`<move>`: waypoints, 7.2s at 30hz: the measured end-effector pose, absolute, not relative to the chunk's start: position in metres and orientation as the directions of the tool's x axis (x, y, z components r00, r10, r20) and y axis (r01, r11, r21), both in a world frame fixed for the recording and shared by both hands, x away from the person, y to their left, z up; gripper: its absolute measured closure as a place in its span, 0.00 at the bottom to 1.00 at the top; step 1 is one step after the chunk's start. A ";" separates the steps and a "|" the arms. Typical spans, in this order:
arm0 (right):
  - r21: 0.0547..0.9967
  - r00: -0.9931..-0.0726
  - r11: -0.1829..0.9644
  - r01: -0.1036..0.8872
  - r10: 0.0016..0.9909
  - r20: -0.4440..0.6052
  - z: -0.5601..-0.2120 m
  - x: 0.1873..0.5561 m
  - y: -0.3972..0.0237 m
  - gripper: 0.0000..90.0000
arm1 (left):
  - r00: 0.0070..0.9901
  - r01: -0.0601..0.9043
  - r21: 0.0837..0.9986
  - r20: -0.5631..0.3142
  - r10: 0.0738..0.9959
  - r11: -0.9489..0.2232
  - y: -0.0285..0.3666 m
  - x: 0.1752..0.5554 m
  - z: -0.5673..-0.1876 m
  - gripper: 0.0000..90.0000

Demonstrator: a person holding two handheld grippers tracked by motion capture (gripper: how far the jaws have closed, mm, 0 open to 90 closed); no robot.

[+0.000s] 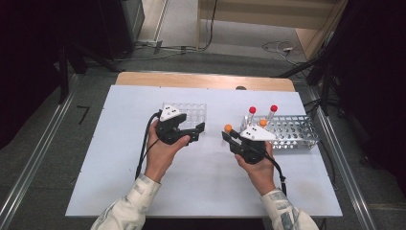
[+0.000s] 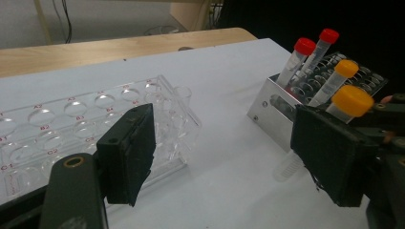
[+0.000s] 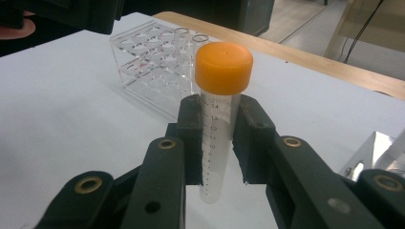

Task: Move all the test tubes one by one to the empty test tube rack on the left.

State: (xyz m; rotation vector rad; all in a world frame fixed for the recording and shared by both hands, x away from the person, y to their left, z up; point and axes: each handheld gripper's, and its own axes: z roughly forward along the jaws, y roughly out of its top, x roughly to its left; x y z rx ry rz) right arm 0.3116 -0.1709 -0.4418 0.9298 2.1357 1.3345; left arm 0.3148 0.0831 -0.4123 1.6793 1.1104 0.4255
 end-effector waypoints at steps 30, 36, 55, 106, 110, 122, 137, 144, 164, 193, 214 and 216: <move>0.896 -0.720 0.345 0.280 0.693 -0.042 -0.445 0.317 -0.117 0.79 | 0.608 0.431 0.895 -0.195 0.770 -0.114 0.059 0.310 -0.412 0.77; 0.895 -0.718 0.345 0.282 0.695 -0.042 -0.445 0.317 -0.118 0.79 | 0.616 0.428 0.893 -0.176 0.768 -0.138 0.055 0.311 -0.417 0.76; 0.896 -0.735 0.324 0.305 0.678 0.005 -0.442 0.314 -0.124 0.38 | 0.571 0.396 0.912 -0.153 0.807 -0.108 0.072 0.315 -0.401 0.79; 0.897 -0.720 0.291 0.332 0.693 0.041 -0.446 0.282 -0.184 0.18 | 0.423 0.403 0.905 -0.051 0.905 -0.138 0.093 0.360 -0.405 0.78; 0.897 -0.718 0.289 0.336 0.695 0.045 -0.446 0.283 -0.184 0.18 | 0.421 0.421 0.894 -0.045 0.906 -0.151 0.091 0.360 -0.416 0.78; 0.899 -0.713 0.281 0.337 0.700 0.048 -0.445 0.283 -0.187 0.18 | 0.426 0.444 0.889 -0.100 0.899 -0.111 0.092 0.360 -0.422 0.64; 0.912 -0.667 0.244 0.331 0.744 0.043 -0.438 0.280 -0.220 0.18 | 0.436 0.445 0.894 -0.169 0.884 -0.049 0.097 0.343 -0.411 0.26; 0.911 -0.607 0.221 0.349 0.794 0.041 -0.438 0.285 -0.245 0.20 | 0.441 0.444 0.895 -0.177 0.880 -0.043 0.099 0.337 -0.411 0.22; 0.903 -0.428 0.223 0.368 0.903 -0.049 -0.448 0.322 -0.253 0.50 | 0.463 0.443 0.895 -0.186 0.867 -0.045 0.095 0.330 -0.415 0.18; 0.889 -0.405 0.225 0.399 0.913 -0.049 -0.456 0.339 -0.253 0.79 | 0.464 0.437 0.898 -0.180 0.867 -0.047 0.094 0.327 -0.414 0.18; 0.937 -0.423 0.178 0.302 0.905 -0.035 -0.404 0.323 -0.257 0.79 | 0.470 0.428 0.903 -0.186 0.863 -0.038 0.097 0.323 -0.408 0.18; 0.939 -0.436 0.179 0.293 0.899 -0.035 -0.400 0.321 -0.254 0.79 | 0.470 0.429 0.903 -0.187 0.863 -0.038 0.097 0.322 -0.407 0.18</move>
